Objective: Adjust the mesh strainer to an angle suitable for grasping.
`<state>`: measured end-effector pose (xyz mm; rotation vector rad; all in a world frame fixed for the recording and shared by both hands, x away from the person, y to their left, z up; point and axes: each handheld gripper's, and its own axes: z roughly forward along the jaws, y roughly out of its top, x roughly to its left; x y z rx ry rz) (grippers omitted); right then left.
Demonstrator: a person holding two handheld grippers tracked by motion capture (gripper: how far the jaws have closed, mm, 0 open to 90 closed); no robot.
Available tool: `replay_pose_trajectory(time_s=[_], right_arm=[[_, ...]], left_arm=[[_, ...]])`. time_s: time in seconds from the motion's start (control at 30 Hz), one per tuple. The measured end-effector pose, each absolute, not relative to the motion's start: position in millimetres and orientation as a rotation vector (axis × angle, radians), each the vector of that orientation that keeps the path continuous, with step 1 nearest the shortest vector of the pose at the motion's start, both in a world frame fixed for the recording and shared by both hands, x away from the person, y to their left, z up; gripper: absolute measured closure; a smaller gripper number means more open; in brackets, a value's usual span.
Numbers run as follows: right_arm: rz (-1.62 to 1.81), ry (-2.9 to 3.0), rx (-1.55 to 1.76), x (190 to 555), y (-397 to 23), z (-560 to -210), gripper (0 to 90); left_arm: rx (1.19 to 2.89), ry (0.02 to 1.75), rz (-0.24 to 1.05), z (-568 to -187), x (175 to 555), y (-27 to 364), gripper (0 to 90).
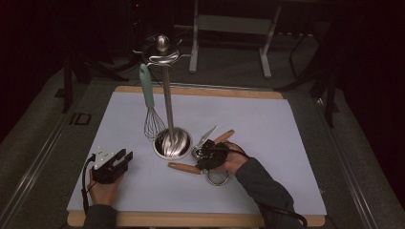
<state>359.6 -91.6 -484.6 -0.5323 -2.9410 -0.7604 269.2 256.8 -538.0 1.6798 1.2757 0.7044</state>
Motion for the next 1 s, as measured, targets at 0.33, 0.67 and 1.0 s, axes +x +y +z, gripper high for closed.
replay_pose_trajectory(time_s=[0.33,0.67,1.0], right_arm=[[-0.652,-2.909,-0.479,359.2,-78.4,-488.9,70.8],[-0.532,-2.904,-0.478,362.4,-69.5,-495.3,70.0],[-0.389,-2.941,-0.448,361.1,-56.8,-499.8,70.2]], left_arm=[[1.686,1.272,0.710,-537.8,268.7,256.4,65.8],[1.689,1.271,0.715,-537.8,268.5,256.0,65.9],[1.681,1.271,0.714,-537.7,267.9,256.2,65.8]])
